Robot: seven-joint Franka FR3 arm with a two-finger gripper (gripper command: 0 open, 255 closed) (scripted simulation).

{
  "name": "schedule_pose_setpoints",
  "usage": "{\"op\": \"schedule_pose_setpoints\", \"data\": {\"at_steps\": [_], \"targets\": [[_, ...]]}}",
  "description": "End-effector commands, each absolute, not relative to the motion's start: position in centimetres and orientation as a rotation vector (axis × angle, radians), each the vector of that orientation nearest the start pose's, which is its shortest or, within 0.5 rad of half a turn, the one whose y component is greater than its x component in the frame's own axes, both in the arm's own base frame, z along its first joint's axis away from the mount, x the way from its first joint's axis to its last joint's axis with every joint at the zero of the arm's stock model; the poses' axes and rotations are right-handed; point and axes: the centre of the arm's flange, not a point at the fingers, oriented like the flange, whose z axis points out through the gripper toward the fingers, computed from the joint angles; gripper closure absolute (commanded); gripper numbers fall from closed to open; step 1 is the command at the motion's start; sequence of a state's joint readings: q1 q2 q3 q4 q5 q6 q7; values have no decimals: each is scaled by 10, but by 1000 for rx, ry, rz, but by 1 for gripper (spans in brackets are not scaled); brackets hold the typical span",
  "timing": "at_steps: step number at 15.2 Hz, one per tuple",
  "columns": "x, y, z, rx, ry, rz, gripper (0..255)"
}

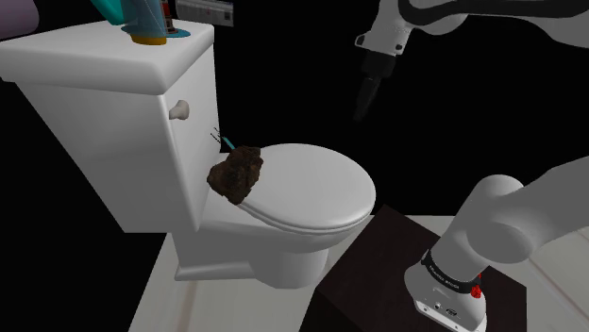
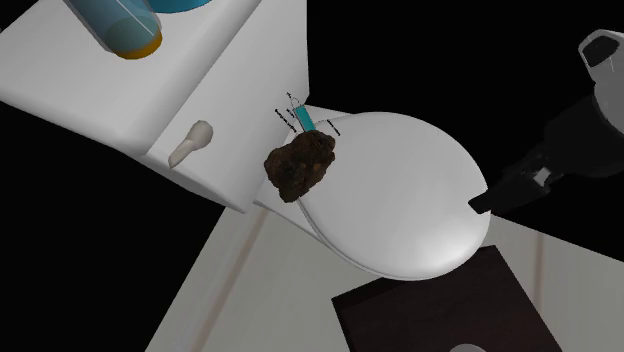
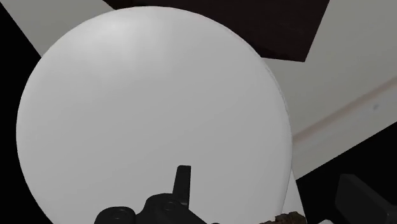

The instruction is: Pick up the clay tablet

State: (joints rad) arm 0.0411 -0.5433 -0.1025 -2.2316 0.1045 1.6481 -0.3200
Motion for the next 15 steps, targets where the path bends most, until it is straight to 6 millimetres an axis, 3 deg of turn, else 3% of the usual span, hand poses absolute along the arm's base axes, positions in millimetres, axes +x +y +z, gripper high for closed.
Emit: {"op": "schedule_pose_setpoints", "data": {"at_steps": [1,8,15], "targets": [[407,-28,555,-2890,-455,34,0],[497,-33,498,-2661,-645,84,0],[583,-12,437,-2420,-810,127,0]]}}
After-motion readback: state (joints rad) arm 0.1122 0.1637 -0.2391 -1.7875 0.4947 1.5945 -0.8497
